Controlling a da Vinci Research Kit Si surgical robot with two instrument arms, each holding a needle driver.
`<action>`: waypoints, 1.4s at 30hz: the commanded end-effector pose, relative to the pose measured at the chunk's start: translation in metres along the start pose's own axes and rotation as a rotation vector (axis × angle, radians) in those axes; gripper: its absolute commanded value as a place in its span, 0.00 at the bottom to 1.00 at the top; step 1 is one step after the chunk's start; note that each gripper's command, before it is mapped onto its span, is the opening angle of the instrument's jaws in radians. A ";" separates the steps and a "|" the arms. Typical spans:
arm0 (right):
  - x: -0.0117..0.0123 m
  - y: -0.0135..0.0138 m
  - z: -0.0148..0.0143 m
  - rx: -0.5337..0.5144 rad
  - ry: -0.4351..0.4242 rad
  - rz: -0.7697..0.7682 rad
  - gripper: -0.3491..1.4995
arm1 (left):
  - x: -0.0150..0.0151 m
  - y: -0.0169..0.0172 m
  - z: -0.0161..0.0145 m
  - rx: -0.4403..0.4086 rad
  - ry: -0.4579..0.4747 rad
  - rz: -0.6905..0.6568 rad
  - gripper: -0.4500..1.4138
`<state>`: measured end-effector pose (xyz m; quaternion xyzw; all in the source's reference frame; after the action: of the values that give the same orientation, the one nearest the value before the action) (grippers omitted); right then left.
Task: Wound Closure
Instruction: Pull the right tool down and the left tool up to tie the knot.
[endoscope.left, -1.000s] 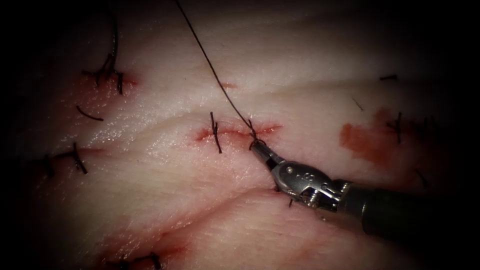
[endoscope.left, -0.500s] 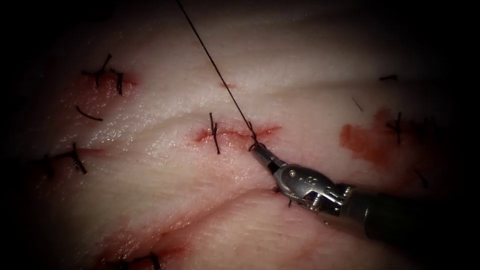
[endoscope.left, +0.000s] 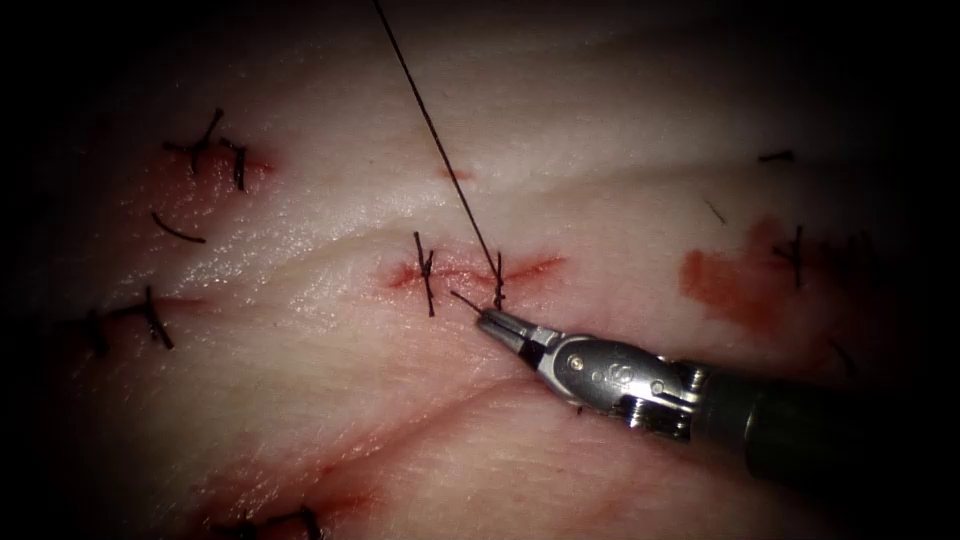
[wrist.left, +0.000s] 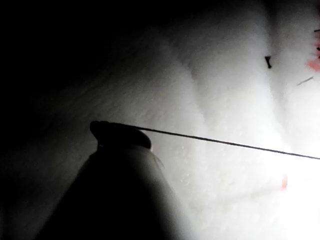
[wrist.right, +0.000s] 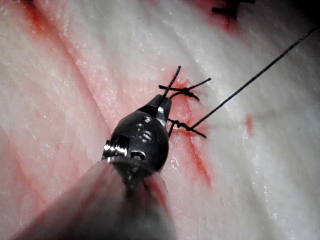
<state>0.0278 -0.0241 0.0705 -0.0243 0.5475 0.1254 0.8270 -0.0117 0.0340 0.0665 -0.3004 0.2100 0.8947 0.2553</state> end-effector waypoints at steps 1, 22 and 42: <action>0.0002 0.0003 0.0013 0.013 0.004 -0.017 0.00 | 0.0007 -0.0004 0.0009 0.009 0.006 -0.004 0.00; -0.0047 0.0020 0.0021 0.003 -0.032 -0.111 0.00 | 0.0033 -0.0043 0.0035 0.166 0.045 0.063 0.00; -0.0073 -0.0015 0.0010 0.007 -0.039 -0.076 0.00 | 0.0043 -0.0072 0.0066 0.217 0.024 0.213 0.00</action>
<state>0.0254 -0.0270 0.0771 -0.0392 0.5291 0.0928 0.8425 -0.0126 0.0436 0.0669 -0.2562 0.3378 0.8862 0.1869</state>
